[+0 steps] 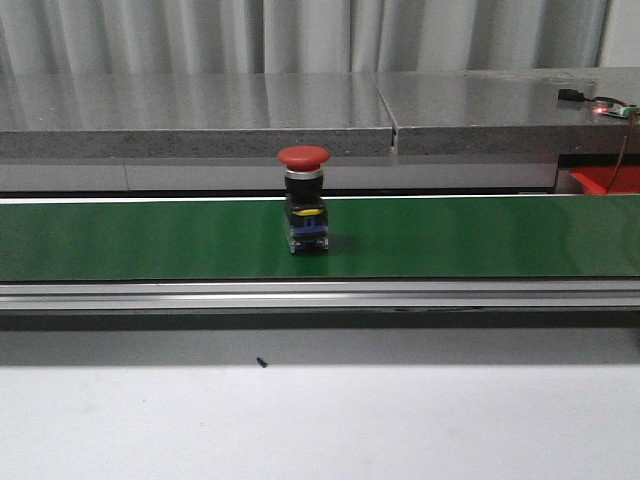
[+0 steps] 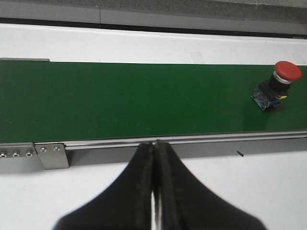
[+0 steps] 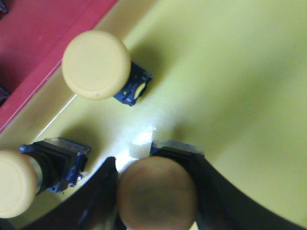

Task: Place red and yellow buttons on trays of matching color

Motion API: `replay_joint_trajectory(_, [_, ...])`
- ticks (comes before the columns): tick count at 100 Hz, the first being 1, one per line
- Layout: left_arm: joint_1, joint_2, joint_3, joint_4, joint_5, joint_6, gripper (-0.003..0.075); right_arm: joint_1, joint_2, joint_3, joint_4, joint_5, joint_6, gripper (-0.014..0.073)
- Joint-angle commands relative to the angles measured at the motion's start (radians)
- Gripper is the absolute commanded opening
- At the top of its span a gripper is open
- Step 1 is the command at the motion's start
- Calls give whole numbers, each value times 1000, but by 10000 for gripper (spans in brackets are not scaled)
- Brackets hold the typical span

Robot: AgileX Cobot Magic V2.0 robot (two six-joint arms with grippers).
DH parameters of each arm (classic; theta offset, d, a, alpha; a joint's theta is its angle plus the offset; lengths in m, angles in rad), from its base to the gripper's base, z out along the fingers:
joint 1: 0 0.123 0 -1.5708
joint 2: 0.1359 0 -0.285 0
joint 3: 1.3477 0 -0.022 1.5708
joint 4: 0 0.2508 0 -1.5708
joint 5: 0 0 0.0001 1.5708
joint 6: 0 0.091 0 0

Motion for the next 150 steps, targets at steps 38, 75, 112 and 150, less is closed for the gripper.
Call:
replay_joint_trajectory(38, [-7,4,-28,-8,-66,-6,-19,-1,-14,27,21,-133,-1,335])
replay_joint_trajectory(75, [-7,4,-28,-8,-66,-6,-19,-1,-25,27,25,-178,16,519])
replay_joint_trajectory(112, [-7,4,-28,-8,-66,-6,-19,-1,-189,27,10,-169,15,519])
replay_joint_trajectory(150, [-7,4,-28,-8,-66,-6,-19,182,-330,24,2,-80,-65,519])
